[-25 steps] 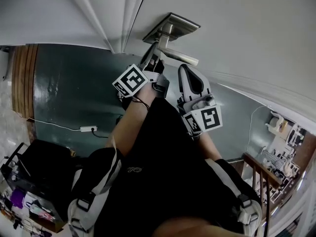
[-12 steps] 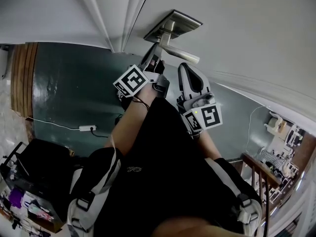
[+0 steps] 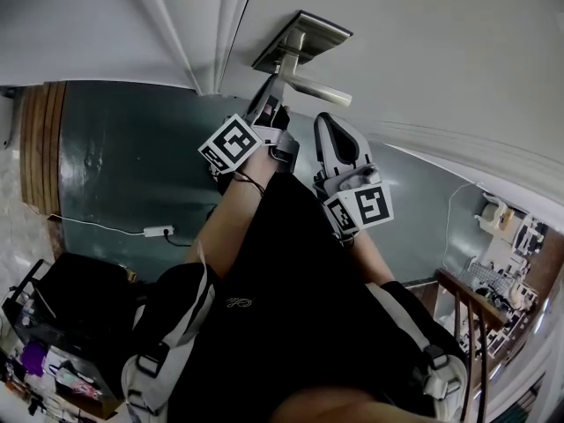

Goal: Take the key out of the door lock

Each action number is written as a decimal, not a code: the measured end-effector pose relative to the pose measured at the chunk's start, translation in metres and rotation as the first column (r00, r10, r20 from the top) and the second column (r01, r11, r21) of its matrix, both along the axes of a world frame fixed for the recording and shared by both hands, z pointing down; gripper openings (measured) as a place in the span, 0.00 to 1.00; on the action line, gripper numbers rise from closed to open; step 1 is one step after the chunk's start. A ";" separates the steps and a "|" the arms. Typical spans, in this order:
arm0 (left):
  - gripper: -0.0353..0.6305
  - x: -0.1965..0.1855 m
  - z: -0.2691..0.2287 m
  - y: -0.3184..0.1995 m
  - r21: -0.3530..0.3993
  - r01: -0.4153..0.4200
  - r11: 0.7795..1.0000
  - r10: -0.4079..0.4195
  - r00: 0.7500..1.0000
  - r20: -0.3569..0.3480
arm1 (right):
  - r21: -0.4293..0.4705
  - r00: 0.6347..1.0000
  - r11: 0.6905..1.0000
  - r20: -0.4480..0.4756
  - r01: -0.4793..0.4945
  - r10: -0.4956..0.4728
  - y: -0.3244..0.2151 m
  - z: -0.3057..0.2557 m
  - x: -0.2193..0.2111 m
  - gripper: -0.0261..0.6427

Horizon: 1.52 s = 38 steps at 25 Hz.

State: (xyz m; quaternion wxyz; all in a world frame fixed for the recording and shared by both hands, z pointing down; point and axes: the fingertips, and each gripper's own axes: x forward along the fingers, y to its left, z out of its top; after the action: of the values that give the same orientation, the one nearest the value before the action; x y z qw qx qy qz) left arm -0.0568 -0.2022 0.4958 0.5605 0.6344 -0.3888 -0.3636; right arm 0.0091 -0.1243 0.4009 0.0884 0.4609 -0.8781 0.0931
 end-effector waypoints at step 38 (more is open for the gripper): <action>0.11 -0.010 -0.002 0.108 -0.004 0.006 1.000 -0.006 0.991 0.134 | -0.021 0.995 0.996 0.051 0.087 -0.086 0.060 0.010 0.000 0.05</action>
State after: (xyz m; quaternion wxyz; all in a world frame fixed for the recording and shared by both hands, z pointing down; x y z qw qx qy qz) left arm -0.0668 -0.0945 0.4935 0.5335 0.6550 -0.4282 -0.3210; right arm 0.0095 -0.0638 0.4114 0.0757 0.4191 -0.8979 0.1111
